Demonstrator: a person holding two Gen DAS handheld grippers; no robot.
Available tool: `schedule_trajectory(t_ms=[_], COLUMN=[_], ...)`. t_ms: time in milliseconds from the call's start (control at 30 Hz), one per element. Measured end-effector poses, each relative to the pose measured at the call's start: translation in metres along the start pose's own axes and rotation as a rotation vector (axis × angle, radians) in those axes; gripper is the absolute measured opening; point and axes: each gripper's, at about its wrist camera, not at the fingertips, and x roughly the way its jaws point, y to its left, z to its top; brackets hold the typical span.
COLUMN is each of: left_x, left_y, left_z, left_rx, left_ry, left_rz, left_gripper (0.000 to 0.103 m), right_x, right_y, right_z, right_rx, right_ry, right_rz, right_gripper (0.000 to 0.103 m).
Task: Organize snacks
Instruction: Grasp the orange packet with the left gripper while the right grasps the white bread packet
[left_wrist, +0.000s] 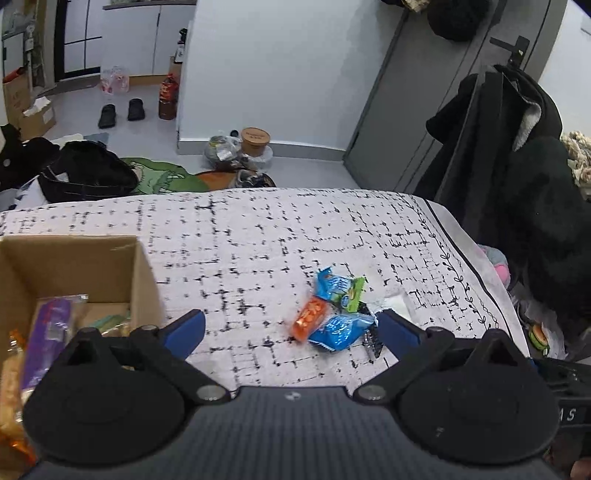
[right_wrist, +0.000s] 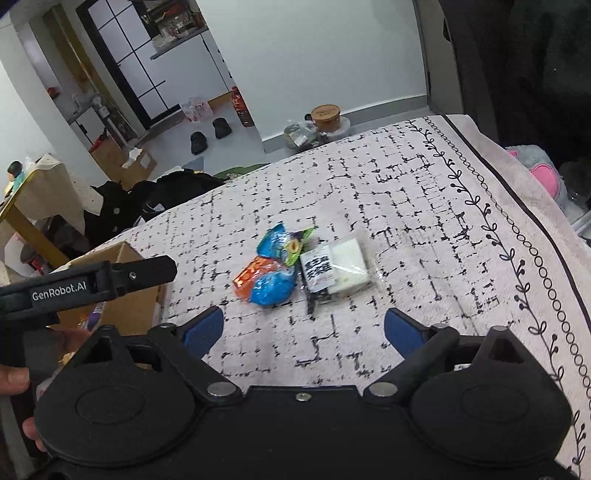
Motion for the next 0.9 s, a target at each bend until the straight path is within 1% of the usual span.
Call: schedule_trajectory(t_ms=[67,133,167,300,533,667,733,800,900], left_x=[0.007,0.015,0.02,0.037,0.066,0.083,0.091,0.098,0.105], left_y=[-0.001,-0.003,-0.004,-0.007,-0.012,-0.015,-0.016,-0.017,-0.018], left_z=[0.001,0.003,0.004,0.006,0.003,0.002,0.001,0.0,0.0], left_rx=[-0.003,-0.004,-0.008,-0.01,-0.016,-0.021,-0.016,-0.013,-0.004], left_ry=[0.002,0.009,0.015,0.039,0.096,0.118,0.128,0.137,0.135], left_rz=[-0.003,-0.002,-0.002,-0.007,-0.012,-0.006,0.007,0.018,0.038], left_gripper=[0.098,0.092,0.091,0.081,0.059,0.052,0.045,0.043,0.043], right_x=[0.005,0.012,0.015,0.029,0.053,0.065,0.073,0.078,0.084], right_y=[-0.004,-0.007,-0.009,-0.016,-0.027,-0.032,-0.034,-0.035,-0.033], right_z=[0.003,0.007,0.009,0.016,0.023,0.026,0.027,0.027,0.027], right_rx=[0.0,-0.002,-0.005,-0.001,0.0,-0.008,-0.014,-0.017,-0.028], right_ry=[0.004,0.011,0.015,0.023,0.053,0.065,0.071,0.079,0.085], right_rz=[-0.001,-0.005,-0.009,-0.023,-0.036,-0.041,-0.047,-0.044,-0.036], right_gripper=[0.088,0.085,0.083,0.081,0.081,0.081,0.081,0.081,0.081])
